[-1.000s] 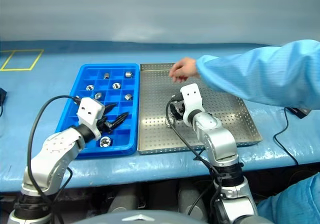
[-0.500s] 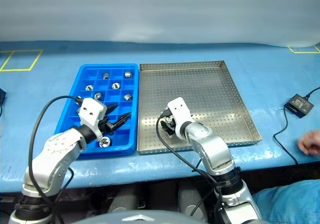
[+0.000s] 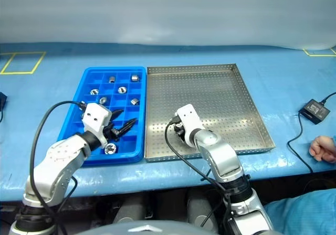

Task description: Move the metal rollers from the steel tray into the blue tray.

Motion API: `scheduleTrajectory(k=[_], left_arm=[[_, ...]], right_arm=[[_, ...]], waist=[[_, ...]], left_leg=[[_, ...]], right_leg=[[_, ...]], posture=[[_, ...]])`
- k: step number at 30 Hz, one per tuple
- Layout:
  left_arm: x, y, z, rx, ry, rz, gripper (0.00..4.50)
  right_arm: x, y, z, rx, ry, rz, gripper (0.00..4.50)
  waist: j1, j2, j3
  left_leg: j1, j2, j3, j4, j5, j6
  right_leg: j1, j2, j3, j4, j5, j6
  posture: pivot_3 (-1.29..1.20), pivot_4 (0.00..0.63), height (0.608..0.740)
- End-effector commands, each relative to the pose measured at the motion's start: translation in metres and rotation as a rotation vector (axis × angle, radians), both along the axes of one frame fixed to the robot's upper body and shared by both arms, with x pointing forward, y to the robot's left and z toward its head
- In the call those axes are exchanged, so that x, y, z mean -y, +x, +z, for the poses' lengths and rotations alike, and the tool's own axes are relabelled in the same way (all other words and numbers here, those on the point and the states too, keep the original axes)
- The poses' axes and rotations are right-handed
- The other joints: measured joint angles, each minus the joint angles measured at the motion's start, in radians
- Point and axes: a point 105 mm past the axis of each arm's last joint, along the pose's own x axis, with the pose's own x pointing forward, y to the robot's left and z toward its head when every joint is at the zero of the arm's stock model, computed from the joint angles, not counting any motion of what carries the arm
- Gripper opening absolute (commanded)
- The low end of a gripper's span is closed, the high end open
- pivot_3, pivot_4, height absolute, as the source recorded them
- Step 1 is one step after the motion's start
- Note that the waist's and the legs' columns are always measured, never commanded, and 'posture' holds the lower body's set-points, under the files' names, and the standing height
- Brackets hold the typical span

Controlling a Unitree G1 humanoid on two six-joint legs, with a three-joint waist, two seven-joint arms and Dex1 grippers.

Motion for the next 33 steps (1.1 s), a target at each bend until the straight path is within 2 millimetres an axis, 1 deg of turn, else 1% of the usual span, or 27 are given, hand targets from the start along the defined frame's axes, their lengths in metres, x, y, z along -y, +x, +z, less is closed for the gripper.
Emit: scheduleTrajectory(k=[1,3,5,7,9,10,12,13,15,16,20,26,29,33], left_arm=[[0.017,-0.001,0.021,0.075,-0.087,-0.072,3.0],[0.026,-0.001,0.037,0.112,-0.253,-0.109,3.0],[0.033,-0.001,0.055,0.137,-0.467,-0.152,3.0],[0.037,-0.002,0.063,0.124,-0.61,-0.201,3.0],[0.04,-0.006,0.064,0.103,-0.683,-0.268,3.0],[0.042,-0.009,0.065,0.095,-0.703,-0.301,3.0],[0.041,-0.012,0.065,0.089,-0.727,-0.324,3.36],[0.04,-0.013,0.066,0.087,-0.743,-0.331,3.58],[0.038,-0.014,0.067,0.088,-0.763,-0.331,4.29],[0.037,-0.014,0.068,0.086,-0.772,-0.329,4.48],[0.041,-0.018,0.069,0.04,-0.827,-0.367,4.48],[0.045,-0.013,0.059,-0.067,-0.96,-0.329,4.48],[0.047,-0.012,0.056,-0.095,-0.993,-0.308,4.48],[0.048,-0.01,0.05,-0.125,-0.994,-0.285,4.48]], right_arm=[[-0.013,-0.001,0.057,0.175,0.167,0.131,2.15],[-0.021,-0.014,0.082,0.225,0.275,0.258,2.15],[-0.025,-0.028,0.099,0.248,0.368,0.37,2.15],[-0.028,-0.042,0.107,0.242,0.441,0.467,2.15],[-0.028,-0.052,0.107,0.231,0.458,0.524,2.15],[-0.028,-0.055,0.106,0.227,0.454,0.537,2.15],[-0.026,-0.056,0.103,0.222,0.447,0.536,2.11],[-0.026,-0.056,0.103,0.22,0.447,0.533,2.11],[-0.025,-0.056,0.103,0.221,0.459,0.532,2.11],[-0.026,-0.057,0.104,0.223,0.469,0.537,2.11],[-0.028,-0.06,0.108,0.231,0.496,0.552,2.11],[-0.032,-0.065,0.117,0.251,0.524,0.586,2.11],[-0.032,-0.065,0.118,0.254,0.525,0.586,2.11],[-0.033,-0.066,0.12,0.259,0.529,0.588,2.11]], waist=[[0.002,0.0,0.0],[0.003,0.0,0.0],[0.005,-0.001,0.0],[0.004,-0.001,0.0],[-0.001,-0.001,0.0],[-0.003,-0.001,0.0],[-0.009,-0.001,0.0],[-0.012,-0.001,0.0],[-0.014,-0.001,0.0],[-0.014,-0.001,0.0],[-0.013,-0.001,0.0],[-0.013,-0.001,0.0],[-0.013,-0.001,0.0],[-0.013,-0.001,0.0]], left_leg=[[0.0,0.0,0.0,0.0,0.0,0.0],[0.0,0.0,0.0,0.0,0.0,0.0],[0.0,0.0,-0.001,0.0,0.0,0.0],[0.0,0.0,-0.002,0.001,0.0,0.001],[0.0,0.0,-0.002,0.001,0.0,0.001],[0.0,0.0,-0.002,0.001,0.0,0.001],[0.0,0.0,-0.002,0.002,0.0,0.001],[0.0,0.0,-0.002,0.002,0.0,0.001],[0.0,0.0,-0.001,0.003,0.0,0.001],[0.0,0.0,-0.001,0.004,0.0,0.001],[0.0,0.0,-0.001,0.004,0.0,0.001],[0.0,0.0,-0.002,0.004,0.0,0.001],[0.0,0.0,-0.002,0.004,0.0,0.001],[0.0,0.0,-0.001,0.004,0.0,0.001]], right_leg=[[0.0,0.0,0.0,0.0,0.0,0.0],[0.0,0.0,0.0,0.0,0.0,0.0],[0.001,0.0,0.0,-0.001,0.001,0.001],[0.001,0.0,-0.001,-0.001,0.001,0.001],[0.002,0.001,-0.001,-0.001,0.001,0.001],[0.002,0.001,-0.001,-0.001,0.001,0.001],[0.002,0.002,-0.001,0.0,0.0,0.0],[0.002,0.002,-0.001,0.0,0.0,0.0],[0.002,0.002,0.0,0.0,0.0,0.001],[0.002,0.002,0.0,0.0,0.001,0.001],[0.002,0.002,0.0,0.0,0.0,0.002],[0.002,0.002,0.0,0.0,0.001,0.002],[0.002,0.002,0.0,0.0,0.001,0.002],[0.002,0.002,0.0,0.0,0.001,0.002]], posture=[[0.02,0.15,0.74],[0.01,0.15,0.74],[0.01,0.15,0.74],[0.0,0.15,0.74],[0.0,0.15,0.74],[-0.01,0.15,0.74],[-0.01,0.15,0.74],[-0.02,0.15,0.74],[-0.02,0.15,0.74],[-0.02,0.15,0.74],[-0.02,0.15,0.74],[-0.02,0.15,0.74],[-0.02,0.15,0.74],[-0.02,0.15,0.74]])
